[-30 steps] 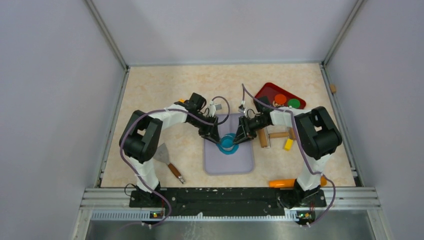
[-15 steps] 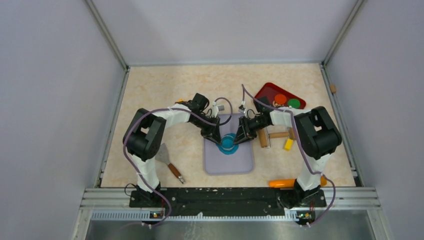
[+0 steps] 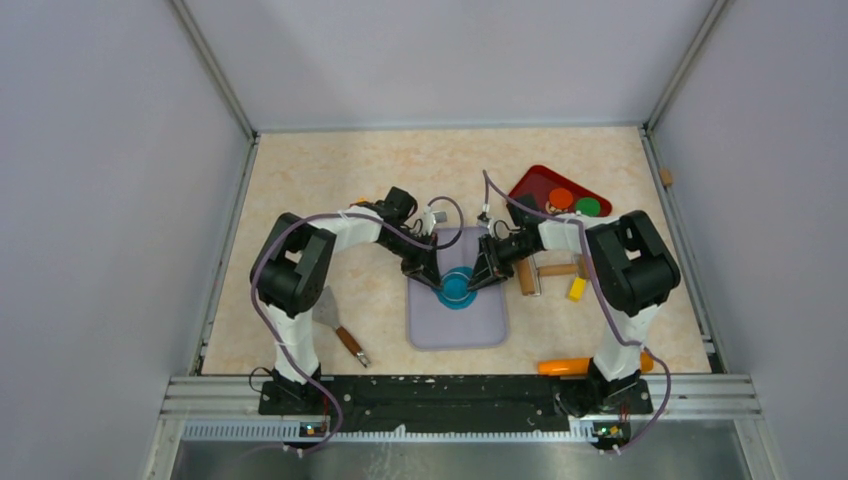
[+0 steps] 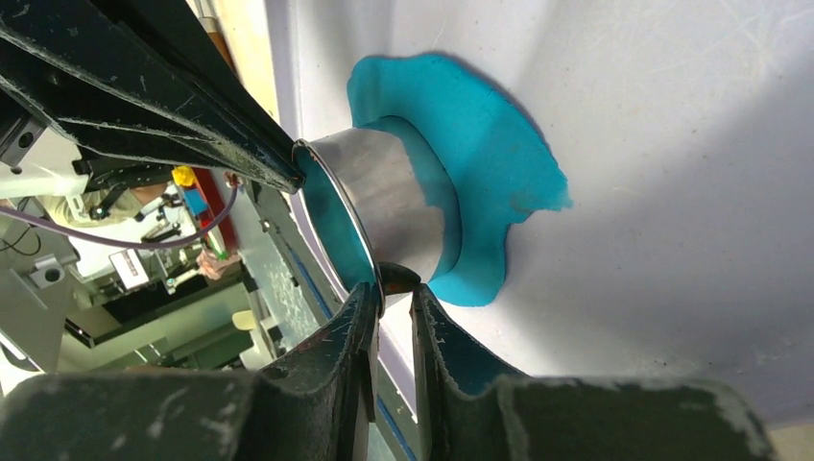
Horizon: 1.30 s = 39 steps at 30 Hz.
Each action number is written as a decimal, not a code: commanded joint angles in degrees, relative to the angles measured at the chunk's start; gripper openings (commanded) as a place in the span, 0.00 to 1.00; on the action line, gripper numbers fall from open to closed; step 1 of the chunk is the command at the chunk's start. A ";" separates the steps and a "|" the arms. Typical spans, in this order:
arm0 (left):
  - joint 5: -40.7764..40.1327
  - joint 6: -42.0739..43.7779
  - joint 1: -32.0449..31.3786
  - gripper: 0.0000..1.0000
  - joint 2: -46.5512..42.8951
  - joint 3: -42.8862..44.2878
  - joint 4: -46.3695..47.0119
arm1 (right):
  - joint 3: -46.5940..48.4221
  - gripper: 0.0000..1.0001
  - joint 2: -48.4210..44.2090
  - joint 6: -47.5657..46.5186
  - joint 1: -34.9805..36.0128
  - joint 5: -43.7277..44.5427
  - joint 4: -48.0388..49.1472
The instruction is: Roll out the dumpling wrappers from the dough
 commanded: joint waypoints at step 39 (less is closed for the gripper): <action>-20.96 -1.90 2.11 0.00 14.41 2.44 -2.44 | 0.14 0.00 6.97 8.24 2.26 18.15 -3.11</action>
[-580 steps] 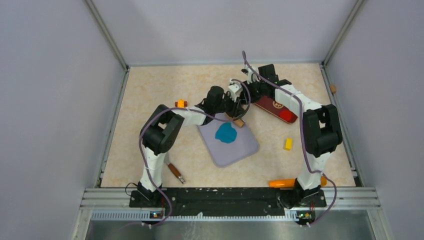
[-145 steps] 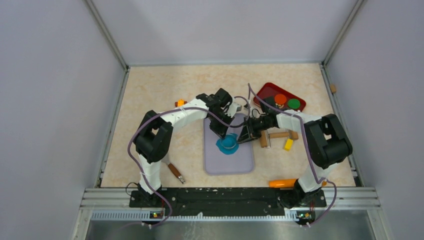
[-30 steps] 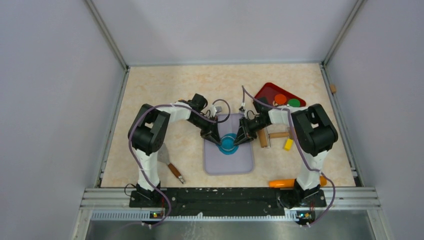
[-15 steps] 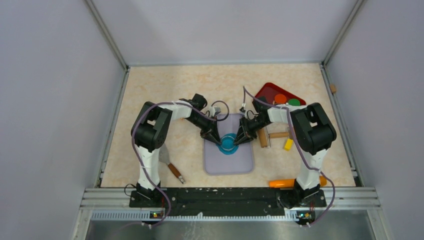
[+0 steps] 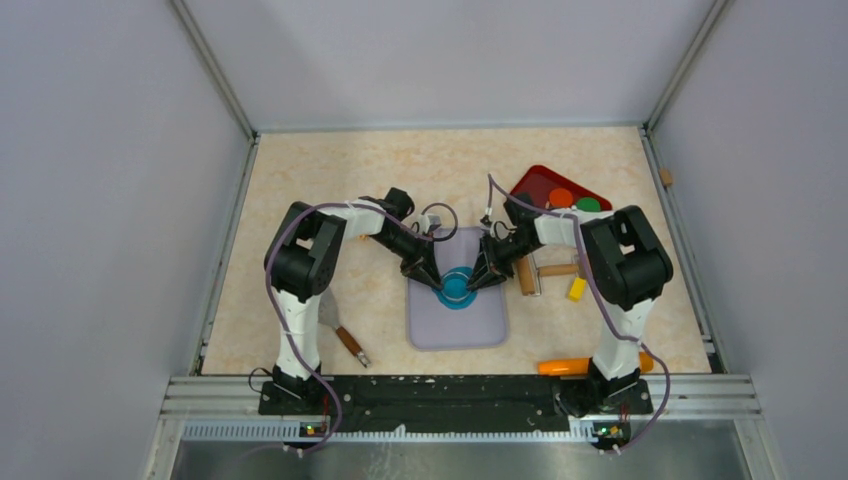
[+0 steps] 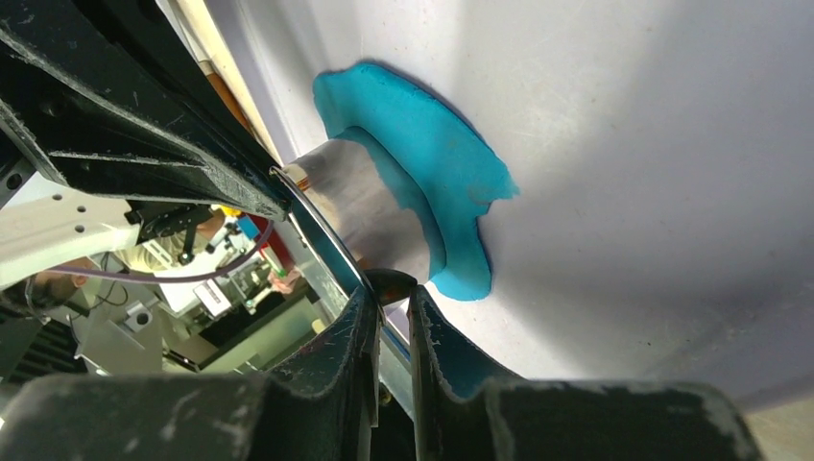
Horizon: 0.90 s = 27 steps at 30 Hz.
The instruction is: Roll out the dumpling wrappers from the dough
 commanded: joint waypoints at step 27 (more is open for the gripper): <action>-28.45 9.93 -6.61 0.00 1.41 -7.26 9.24 | 9.09 0.00 8.59 -7.66 5.75 19.08 3.86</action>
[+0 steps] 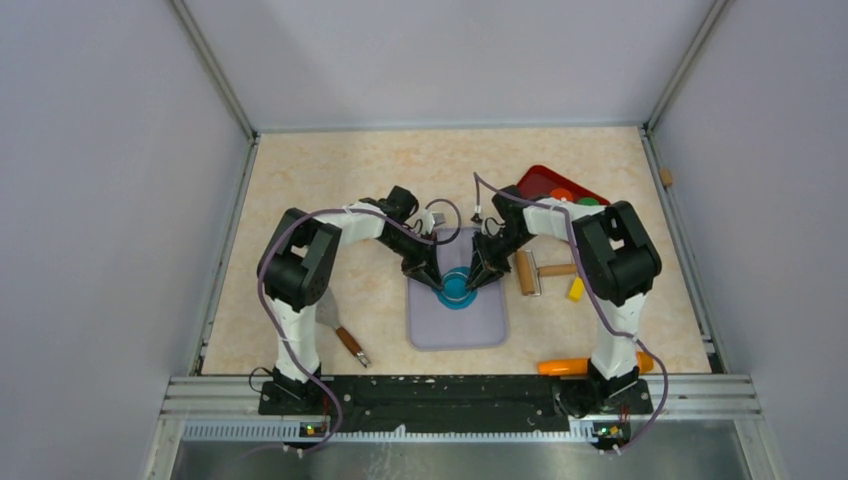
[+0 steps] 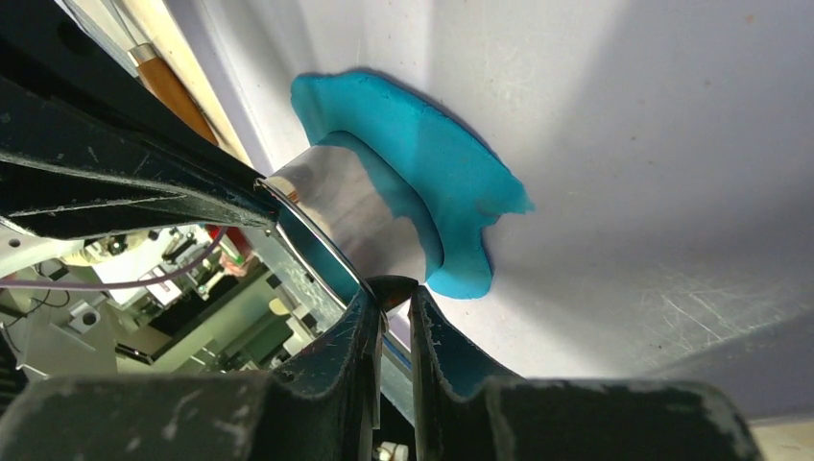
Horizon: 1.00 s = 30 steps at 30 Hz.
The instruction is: Roll out the dumpling wrappers from the dough
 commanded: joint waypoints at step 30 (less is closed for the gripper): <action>-21.64 7.82 -3.16 0.00 5.35 0.01 1.47 | 4.94 0.00 7.32 -3.12 3.04 15.68 13.42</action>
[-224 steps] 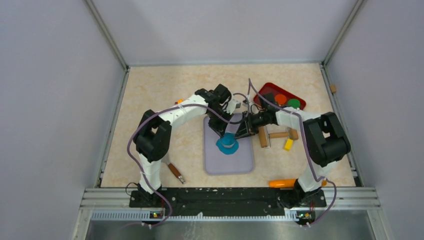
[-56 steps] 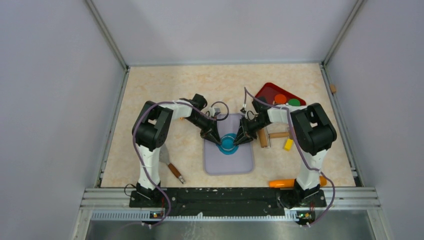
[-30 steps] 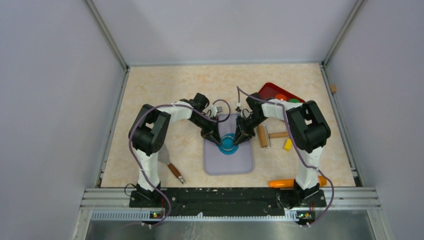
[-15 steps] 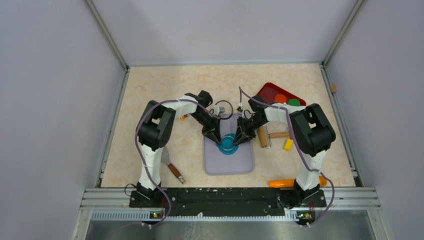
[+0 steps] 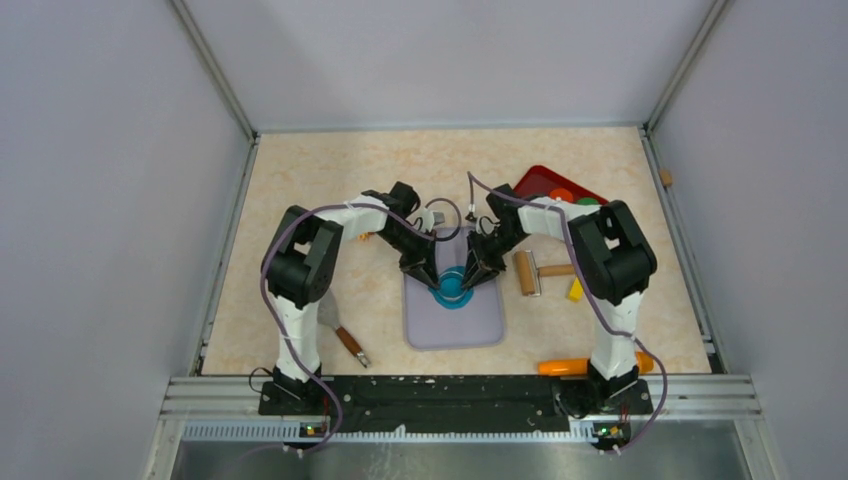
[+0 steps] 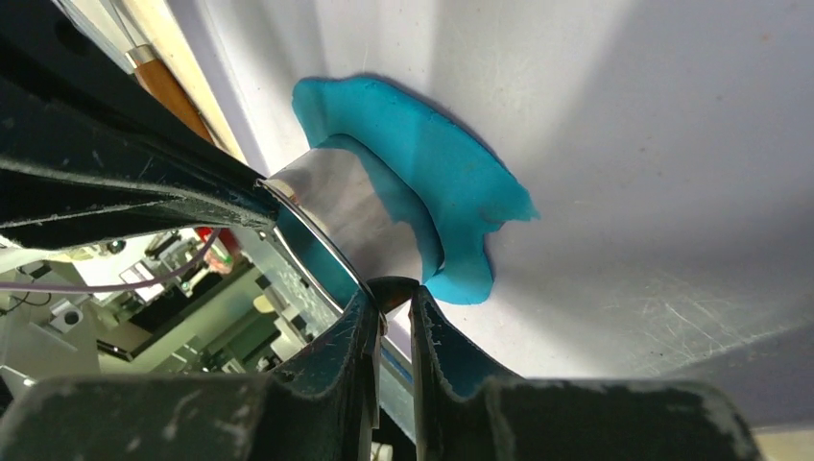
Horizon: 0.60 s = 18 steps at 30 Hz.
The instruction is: Roll out the dumpling wrappers from the dough
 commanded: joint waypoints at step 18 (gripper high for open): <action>-19.92 7.71 -1.29 0.00 7.31 0.90 6.26 | 4.98 0.00 8.03 -4.32 1.94 12.50 9.99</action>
